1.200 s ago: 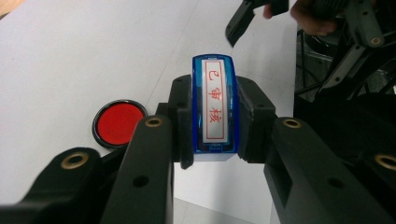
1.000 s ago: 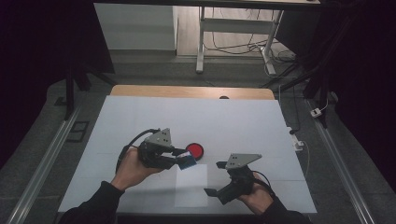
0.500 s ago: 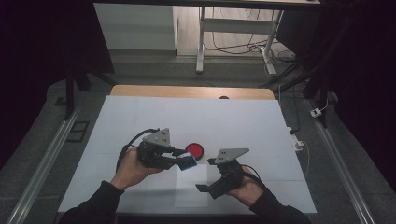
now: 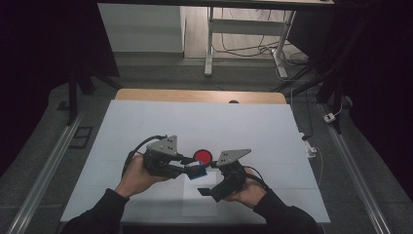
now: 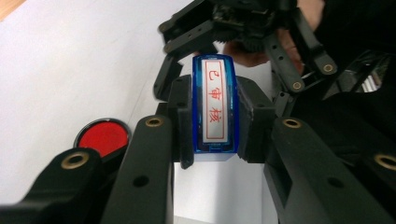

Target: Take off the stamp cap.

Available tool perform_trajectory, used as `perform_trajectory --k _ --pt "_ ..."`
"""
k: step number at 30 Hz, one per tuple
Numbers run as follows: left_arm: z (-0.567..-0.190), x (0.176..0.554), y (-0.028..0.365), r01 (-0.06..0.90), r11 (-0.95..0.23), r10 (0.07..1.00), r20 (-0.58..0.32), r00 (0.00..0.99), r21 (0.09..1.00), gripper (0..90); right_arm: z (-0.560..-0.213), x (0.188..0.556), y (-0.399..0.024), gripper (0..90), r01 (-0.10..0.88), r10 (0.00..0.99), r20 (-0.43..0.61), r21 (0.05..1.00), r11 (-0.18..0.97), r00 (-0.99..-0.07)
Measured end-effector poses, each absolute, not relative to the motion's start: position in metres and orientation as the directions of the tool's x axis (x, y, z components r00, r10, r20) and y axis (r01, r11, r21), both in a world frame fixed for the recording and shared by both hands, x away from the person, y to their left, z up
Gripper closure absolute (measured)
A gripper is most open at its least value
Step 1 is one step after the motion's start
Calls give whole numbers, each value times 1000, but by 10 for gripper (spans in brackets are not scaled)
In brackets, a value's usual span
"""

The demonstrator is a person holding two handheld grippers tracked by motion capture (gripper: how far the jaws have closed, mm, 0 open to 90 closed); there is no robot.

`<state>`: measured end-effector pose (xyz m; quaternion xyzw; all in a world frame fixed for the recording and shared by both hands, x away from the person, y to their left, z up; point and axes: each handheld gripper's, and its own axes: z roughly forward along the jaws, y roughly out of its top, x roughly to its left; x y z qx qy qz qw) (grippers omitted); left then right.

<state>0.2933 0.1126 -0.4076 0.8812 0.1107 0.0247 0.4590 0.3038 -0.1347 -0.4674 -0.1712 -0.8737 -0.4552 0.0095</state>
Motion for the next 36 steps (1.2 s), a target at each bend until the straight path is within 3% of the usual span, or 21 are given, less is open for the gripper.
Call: perform_trajectory --k 4,9,13,17,24,36 --pt "-408 293 113 155 -553 196 -53 979 819 707 -466 305 -131 0 291 262 173 800 525 -949" --pt "-409 294 113 146 -548 182 -53 982 823 708 -465 307 -129 76 270 207 187 811 520 -960" --pt "-410 294 114 139 -542 167 -56 984 828 708 -463 309 -129 177 260 185 190 814 520 -964" --pt "-410 294 114 127 -542 153 -51 987 831 708 -462 312 -131 360 256 144 212 820 512 -967" --pt "-411 293 113 104 -539 132 -38 991 836 708 -461 316 -132 540 246 82 238 827 505 -968" --pt "-412 293 114 79 -517 105 -28 994 852 708 -461 318 -134 677 242 15 267 846 476 -963"
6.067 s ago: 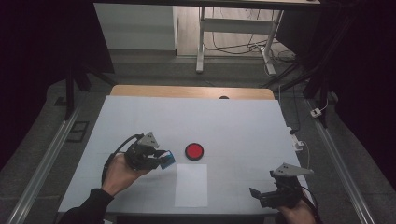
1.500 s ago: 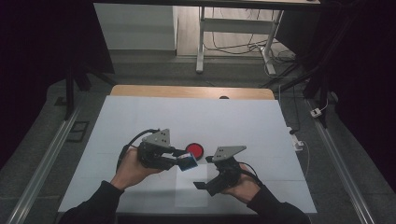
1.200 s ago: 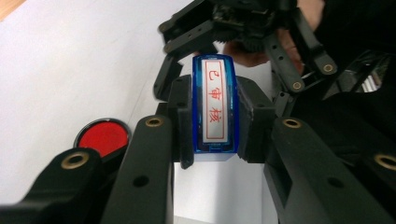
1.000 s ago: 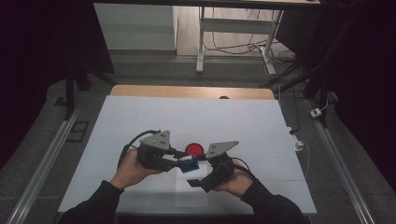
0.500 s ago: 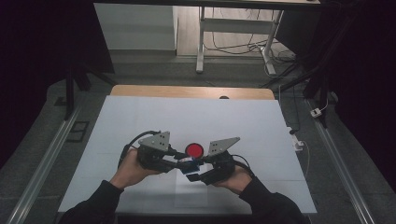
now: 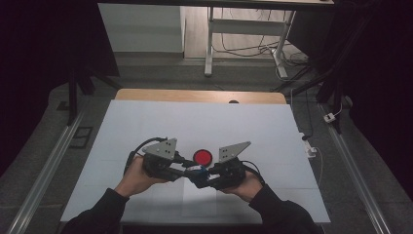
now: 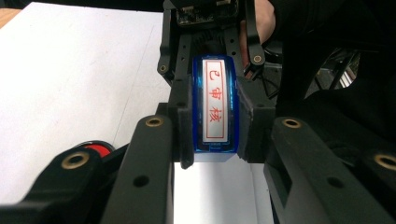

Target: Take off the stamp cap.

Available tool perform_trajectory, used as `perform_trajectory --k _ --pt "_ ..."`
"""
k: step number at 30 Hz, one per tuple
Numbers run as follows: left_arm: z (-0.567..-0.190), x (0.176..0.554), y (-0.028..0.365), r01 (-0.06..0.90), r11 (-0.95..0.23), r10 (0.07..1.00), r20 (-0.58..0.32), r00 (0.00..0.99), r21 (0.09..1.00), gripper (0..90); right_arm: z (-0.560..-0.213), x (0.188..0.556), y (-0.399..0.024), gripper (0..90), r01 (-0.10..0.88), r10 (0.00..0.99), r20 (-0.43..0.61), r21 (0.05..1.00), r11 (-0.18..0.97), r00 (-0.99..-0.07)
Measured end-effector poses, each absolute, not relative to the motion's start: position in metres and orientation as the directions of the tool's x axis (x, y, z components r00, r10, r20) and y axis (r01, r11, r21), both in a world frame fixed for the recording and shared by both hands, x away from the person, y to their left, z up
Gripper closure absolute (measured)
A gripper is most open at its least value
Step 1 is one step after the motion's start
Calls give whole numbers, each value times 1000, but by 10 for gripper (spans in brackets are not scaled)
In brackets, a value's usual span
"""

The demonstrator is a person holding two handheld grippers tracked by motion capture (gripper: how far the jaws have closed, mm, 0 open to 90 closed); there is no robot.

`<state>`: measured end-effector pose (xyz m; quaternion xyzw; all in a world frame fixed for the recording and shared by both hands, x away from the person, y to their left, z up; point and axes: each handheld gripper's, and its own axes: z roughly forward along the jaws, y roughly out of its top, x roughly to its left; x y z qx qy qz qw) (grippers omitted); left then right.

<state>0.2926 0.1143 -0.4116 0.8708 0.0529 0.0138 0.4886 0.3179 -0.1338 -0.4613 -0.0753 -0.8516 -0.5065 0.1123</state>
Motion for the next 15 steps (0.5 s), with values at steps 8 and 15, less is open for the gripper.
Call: perform_trajectory --k 8,15 --pt "-411 292 116 67 -503 103 -17 995 862 710 -461 319 -135 685 279 14 307 844 457 -952" --pt "-411 289 114 41 -520 115 22 993 853 710 -462 320 -135 687 348 55 367 809 475 -929"
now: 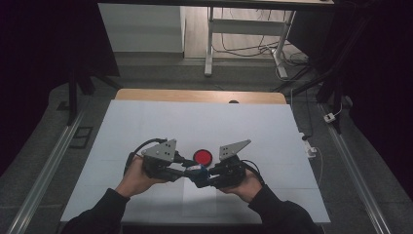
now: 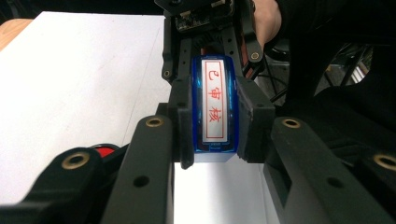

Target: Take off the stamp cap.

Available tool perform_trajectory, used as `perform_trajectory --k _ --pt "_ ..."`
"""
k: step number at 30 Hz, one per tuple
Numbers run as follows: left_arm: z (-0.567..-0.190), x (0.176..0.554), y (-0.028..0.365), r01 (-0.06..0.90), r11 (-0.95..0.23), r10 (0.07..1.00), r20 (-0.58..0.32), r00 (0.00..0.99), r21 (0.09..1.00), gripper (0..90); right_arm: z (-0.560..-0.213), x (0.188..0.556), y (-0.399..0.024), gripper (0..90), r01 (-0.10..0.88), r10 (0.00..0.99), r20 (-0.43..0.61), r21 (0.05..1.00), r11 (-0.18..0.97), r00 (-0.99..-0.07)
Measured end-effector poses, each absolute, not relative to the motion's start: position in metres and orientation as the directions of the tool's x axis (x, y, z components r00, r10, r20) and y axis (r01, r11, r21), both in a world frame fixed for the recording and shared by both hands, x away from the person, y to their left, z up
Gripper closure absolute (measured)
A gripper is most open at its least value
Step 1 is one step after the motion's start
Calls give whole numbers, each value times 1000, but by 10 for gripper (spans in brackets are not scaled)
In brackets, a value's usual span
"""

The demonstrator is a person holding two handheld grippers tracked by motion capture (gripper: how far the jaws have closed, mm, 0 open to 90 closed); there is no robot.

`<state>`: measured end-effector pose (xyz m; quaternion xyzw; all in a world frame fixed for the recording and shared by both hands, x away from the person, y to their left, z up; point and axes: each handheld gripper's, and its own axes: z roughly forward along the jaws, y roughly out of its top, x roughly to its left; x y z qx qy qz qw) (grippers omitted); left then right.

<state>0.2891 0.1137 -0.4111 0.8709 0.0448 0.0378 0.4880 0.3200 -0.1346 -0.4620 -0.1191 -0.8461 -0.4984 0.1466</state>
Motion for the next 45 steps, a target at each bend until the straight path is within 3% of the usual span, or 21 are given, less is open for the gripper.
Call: perform_trajectory --k 15,22,31,45 --pt "-409 292 118 96 -506 142 -27 989 857 709 -463 319 -134 687 319 74 330 795 515 -941" --pt "-407 292 118 137 -510 187 -46 981 849 709 -463 309 -136 684 253 143 209 796 549 -967" --pt "-408 293 119 170 -532 238 -46 970 829 708 -460 302 -142 684 218 178 140 790 574 -974" --pt "-411 296 118 210 -549 285 -54 957 809 707 -450 288 -160 682 235 250 110 803 548 -962"
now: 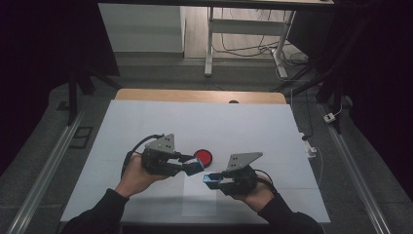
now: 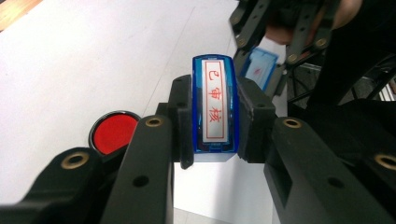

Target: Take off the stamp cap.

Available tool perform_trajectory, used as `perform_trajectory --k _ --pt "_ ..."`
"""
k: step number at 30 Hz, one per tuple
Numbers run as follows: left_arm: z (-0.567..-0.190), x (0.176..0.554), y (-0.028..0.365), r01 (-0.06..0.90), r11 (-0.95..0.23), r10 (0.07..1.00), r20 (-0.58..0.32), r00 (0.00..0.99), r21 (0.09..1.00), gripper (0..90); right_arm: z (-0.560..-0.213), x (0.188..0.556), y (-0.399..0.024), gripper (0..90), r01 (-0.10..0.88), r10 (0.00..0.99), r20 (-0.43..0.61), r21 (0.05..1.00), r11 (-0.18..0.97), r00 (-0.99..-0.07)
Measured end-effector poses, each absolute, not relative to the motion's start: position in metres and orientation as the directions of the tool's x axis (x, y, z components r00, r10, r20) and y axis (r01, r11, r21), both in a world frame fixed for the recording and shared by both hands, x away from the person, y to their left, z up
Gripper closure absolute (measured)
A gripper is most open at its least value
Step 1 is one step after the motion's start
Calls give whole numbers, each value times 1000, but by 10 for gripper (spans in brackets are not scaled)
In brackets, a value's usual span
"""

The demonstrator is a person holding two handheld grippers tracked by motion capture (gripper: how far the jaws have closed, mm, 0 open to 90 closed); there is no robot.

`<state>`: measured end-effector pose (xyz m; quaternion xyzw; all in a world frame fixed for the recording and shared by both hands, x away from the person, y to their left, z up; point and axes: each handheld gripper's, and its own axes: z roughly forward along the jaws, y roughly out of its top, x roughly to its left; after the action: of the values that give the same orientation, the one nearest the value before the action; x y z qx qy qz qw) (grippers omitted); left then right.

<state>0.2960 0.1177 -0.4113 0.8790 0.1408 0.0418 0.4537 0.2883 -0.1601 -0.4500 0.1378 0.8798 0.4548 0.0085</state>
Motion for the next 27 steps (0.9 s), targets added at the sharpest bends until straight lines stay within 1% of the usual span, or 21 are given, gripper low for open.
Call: perform_trajectory --k 9,10,17,19,20,21,27 --pt "-413 296 117 219 -555 296 -56 954 803 707 -445 277 -173 682 223 266 85 807 546 -960" --pt "-413 297 117 221 -555 298 -57 953 802 706 -444 275 -177 683 220 281 71 807 548 -957" --pt "-414 298 116 242 -550 313 -72 947 799 706 -443 270 -187 682 236 320 66 816 528 -945" --pt "-414 298 117 243 -549 315 -71 946 799 706 -443 267 -191 682 221 335 31 810 544 -942" --pt "-414 298 117 244 -548 317 -71 946 800 706 -443 265 -193 682 222 344 25 807 547 -939" --pt "-413 298 117 245 -547 319 -71 945 800 706 -442 264 -200 682 243 365 39 810 534 -930" --pt "-414 298 117 254 -543 334 -71 940 801 706 -442 260 -216 682 270 412 43 815 512 -910"
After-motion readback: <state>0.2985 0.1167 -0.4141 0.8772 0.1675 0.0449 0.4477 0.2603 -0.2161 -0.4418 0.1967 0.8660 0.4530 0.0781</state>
